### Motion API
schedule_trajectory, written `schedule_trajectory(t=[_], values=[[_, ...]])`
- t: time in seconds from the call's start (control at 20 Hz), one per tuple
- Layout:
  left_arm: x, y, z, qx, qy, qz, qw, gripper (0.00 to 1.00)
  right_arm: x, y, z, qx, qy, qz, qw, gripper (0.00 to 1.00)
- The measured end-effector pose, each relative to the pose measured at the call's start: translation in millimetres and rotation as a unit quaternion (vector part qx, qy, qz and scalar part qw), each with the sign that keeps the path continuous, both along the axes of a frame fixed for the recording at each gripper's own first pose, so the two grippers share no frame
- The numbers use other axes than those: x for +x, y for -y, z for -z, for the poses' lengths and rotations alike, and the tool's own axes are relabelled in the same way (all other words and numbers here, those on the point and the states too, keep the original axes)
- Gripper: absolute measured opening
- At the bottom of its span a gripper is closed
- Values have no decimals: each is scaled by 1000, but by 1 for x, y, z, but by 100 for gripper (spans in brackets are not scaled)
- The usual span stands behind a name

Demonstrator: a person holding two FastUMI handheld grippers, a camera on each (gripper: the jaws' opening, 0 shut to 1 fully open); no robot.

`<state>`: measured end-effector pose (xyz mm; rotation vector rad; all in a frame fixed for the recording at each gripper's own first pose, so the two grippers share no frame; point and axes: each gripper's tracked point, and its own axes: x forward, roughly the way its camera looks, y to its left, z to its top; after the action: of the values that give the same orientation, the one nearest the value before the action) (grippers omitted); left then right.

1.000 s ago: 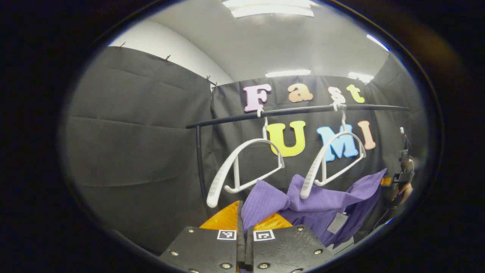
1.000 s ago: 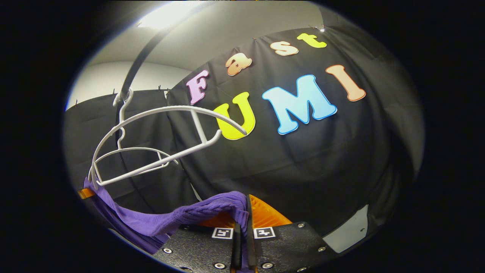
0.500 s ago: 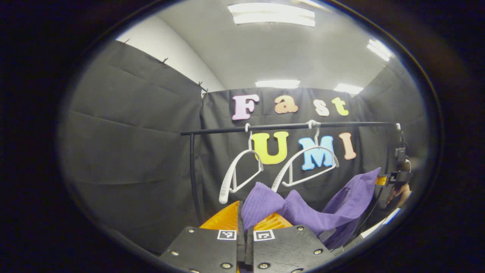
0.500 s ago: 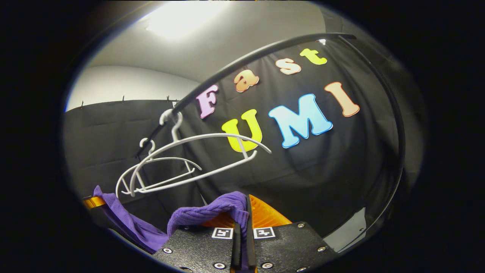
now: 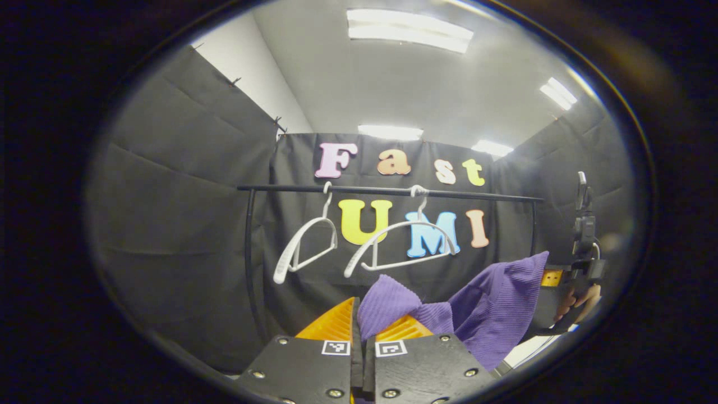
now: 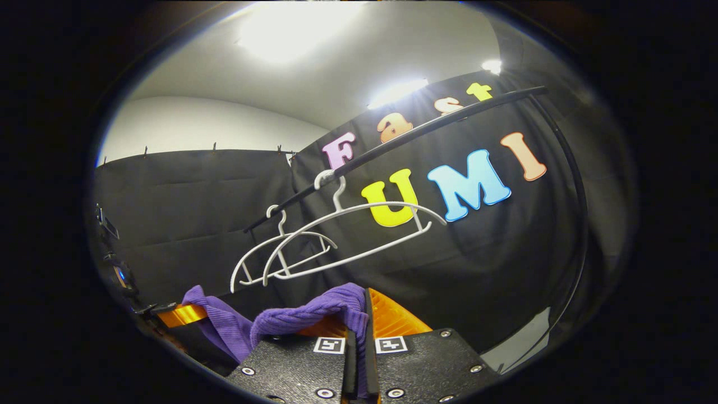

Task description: Grasp the clothes on the hanger with both hands and then place them into the laundry hamper below.

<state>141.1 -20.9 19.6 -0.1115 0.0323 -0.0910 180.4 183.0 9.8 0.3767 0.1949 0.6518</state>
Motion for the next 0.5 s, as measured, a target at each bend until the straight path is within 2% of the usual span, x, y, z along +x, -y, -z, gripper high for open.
schedule_trajectory(t=[0.25, 0.3, 0.35, 0.5], values=[[-12, 24, 31, -24, -16, 26, 999, 1, -39, -19, 27, -16, -23, -17, 999, 5], [-17, 26, 41, -27, -21, 30, 999, 6, -45, -23, 37, -25, -28, -19, 999, 5], [-22, 30, 52, -27, -28, 33, 999, 1, -50, -25, 46, -34, -32, -20, 999, 5], [-29, 44, 89, -39, -58, 42, 997, 1, -63, -30, 81, -69, -44, -18, 997, 6]])
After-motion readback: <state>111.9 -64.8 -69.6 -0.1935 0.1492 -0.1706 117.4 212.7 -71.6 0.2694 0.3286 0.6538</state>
